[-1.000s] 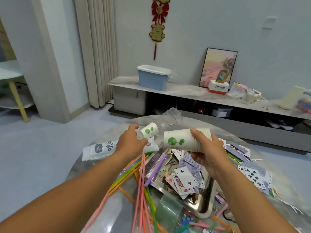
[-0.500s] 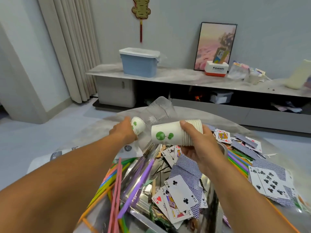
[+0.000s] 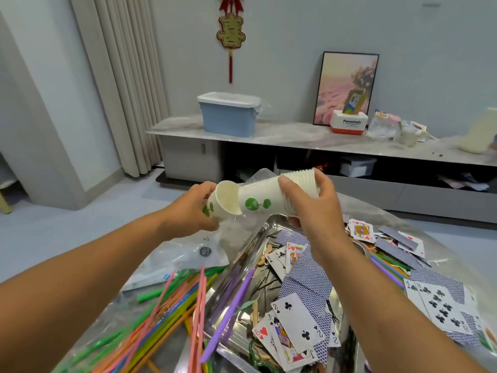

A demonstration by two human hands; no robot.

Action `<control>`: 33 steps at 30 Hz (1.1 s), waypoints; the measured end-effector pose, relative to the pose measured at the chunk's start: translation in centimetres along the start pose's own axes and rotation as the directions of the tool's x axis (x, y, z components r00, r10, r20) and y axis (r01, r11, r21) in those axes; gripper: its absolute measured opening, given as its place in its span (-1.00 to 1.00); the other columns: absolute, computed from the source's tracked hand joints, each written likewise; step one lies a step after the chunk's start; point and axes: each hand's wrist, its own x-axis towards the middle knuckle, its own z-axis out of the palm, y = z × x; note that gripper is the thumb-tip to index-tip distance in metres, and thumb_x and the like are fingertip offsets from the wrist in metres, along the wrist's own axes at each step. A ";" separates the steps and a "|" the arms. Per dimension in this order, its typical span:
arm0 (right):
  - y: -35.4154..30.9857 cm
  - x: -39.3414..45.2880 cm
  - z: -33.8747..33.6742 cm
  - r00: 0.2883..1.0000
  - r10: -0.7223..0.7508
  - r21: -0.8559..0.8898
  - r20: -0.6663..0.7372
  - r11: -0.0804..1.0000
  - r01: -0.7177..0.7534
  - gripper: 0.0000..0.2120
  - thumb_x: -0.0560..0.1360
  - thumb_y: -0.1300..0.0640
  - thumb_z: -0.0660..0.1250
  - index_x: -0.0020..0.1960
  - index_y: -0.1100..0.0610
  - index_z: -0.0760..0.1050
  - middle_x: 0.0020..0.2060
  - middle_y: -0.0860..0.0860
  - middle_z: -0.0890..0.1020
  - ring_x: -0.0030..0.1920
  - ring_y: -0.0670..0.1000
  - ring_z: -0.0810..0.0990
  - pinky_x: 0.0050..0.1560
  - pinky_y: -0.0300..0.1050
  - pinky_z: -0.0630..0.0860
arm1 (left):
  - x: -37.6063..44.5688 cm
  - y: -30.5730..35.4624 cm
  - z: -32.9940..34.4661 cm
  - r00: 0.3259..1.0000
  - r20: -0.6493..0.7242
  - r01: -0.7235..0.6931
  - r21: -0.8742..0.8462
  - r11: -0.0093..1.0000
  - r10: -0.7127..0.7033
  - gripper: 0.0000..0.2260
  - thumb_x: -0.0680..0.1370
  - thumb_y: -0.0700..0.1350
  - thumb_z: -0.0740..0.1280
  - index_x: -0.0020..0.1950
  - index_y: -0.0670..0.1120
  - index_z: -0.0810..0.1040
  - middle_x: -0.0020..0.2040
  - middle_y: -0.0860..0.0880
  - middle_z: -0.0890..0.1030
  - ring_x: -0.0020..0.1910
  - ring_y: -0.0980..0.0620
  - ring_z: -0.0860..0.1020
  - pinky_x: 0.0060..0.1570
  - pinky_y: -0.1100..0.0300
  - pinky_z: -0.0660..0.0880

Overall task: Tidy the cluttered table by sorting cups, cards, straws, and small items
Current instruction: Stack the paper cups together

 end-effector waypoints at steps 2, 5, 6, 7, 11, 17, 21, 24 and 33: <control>-0.9 0.1 1.5 0.993 -0.114 -0.168 0.034 0.979 0.118 -0.15 0.29 -0.26 0.57 0.48 -0.28 0.27 0.31 -0.08 0.43 0.20 -0.01 0.57 0.19 0.09 0.60 | -0.3 0.1 -0.4 1.000 -0.028 0.000 -0.010 1.000 0.000 -0.36 0.31 -0.25 0.61 0.29 0.09 0.43 0.16 0.03 0.53 0.09 0.01 0.57 0.09 -0.03 0.61; -2.4 -0.1 4.2 0.950 -0.266 -0.399 0.166 0.863 0.311 -0.17 0.38 -0.16 0.56 0.54 -0.23 0.23 0.33 -0.06 0.35 0.16 -0.11 0.44 0.23 -0.16 0.42 | -0.8 -0.3 -1.3 0.997 -0.074 0.019 -0.083 0.996 -0.025 -0.41 0.30 -0.19 0.65 0.21 0.08 0.46 0.09 0.04 0.60 0.02 0.05 0.62 0.05 0.00 0.63; -2.7 -0.2 5.4 0.926 -0.304 -0.442 0.224 0.815 0.375 -0.16 0.39 -0.15 0.56 0.55 -0.22 0.22 0.33 -0.05 0.34 0.16 -0.11 0.43 0.22 -0.20 0.38 | -1.1 -0.5 -1.6 0.996 -0.087 0.015 -0.101 0.995 -0.024 -0.41 0.30 -0.18 0.66 0.21 0.08 0.47 0.08 0.04 0.61 0.02 0.05 0.63 0.05 0.02 0.63; -2.8 -0.2 6.7 0.903 -0.326 -0.462 0.281 0.779 0.424 -0.16 0.40 -0.16 0.55 0.56 -0.23 0.21 0.35 -0.05 0.33 0.18 -0.10 0.42 0.22 -0.19 0.36 | -1.2 -0.8 -1.9 0.995 -0.096 0.007 -0.122 0.992 -0.019 -0.41 0.30 -0.17 0.66 0.22 0.08 0.46 0.07 0.04 0.62 0.03 0.05 0.63 0.06 0.03 0.62; -2.3 0.7 11.6 0.863 -0.224 -0.498 0.452 0.740 0.453 -0.21 0.47 -0.32 0.39 0.59 -0.22 0.13 0.48 -0.01 0.26 0.39 0.05 0.40 0.42 0.03 0.34 | -1.1 -1.7 -2.6 0.993 -0.117 -0.034 -0.278 0.960 0.001 -0.35 0.32 -0.19 0.64 0.31 0.05 0.44 0.12 0.01 0.63 0.10 0.02 0.63 0.09 -0.02 0.63; 0.3 2.2 17.1 0.795 0.006 -0.481 0.606 0.799 0.361 -0.43 0.67 -0.24 0.06 0.63 -0.09 0.13 0.64 -0.05 -0.04 0.62 0.09 0.05 0.56 0.05 0.02 | -0.5 -3.6 -2.3 0.985 -0.172 -0.096 -0.386 0.918 0.031 -0.36 0.35 -0.35 0.56 0.29 0.09 0.43 0.15 -0.11 0.63 0.13 -0.11 0.64 0.04 -0.10 0.64; 3.1 3.2 17.8 0.765 0.104 -0.540 0.635 0.769 0.343 -0.45 0.71 -0.17 0.01 0.65 -0.02 0.10 0.65 0.03 -0.03 0.63 0.05 -0.03 0.57 -0.05 -0.06 | -0.4 -6.1 -2.0 0.967 -0.227 0.018 -0.384 0.923 -0.114 -0.34 0.33 -0.33 0.58 0.24 0.14 0.39 0.09 -0.02 0.62 0.08 -0.01 0.62 0.05 -0.09 0.64; 5.0 3.2 17.1 0.740 0.147 -0.565 0.656 0.746 0.352 -0.46 0.71 -0.11 0.03 0.65 0.00 0.09 0.63 0.06 0.12 0.62 0.05 0.08 0.61 0.03 0.00 | -0.5 -7.8 -1.7 0.955 -0.181 0.149 -0.386 0.910 -0.233 -0.33 0.31 -0.36 0.57 0.28 0.00 0.35 0.10 -0.09 0.59 0.09 -0.11 0.61 0.02 -0.05 0.63; 5.0 1.9 10.9 0.859 0.145 -0.632 0.491 0.738 0.236 -0.55 0.70 0.02 0.14 0.58 0.01 0.25 0.47 0.08 0.44 0.43 0.11 0.44 0.45 -0.01 0.34 | -1.4 -7.1 -3.0 0.888 0.013 0.442 -0.307 0.843 -0.461 0.03 0.36 -0.36 0.57 0.62 0.00 0.00 0.46 -0.14 0.41 0.42 -0.14 0.38 0.32 -0.05 0.39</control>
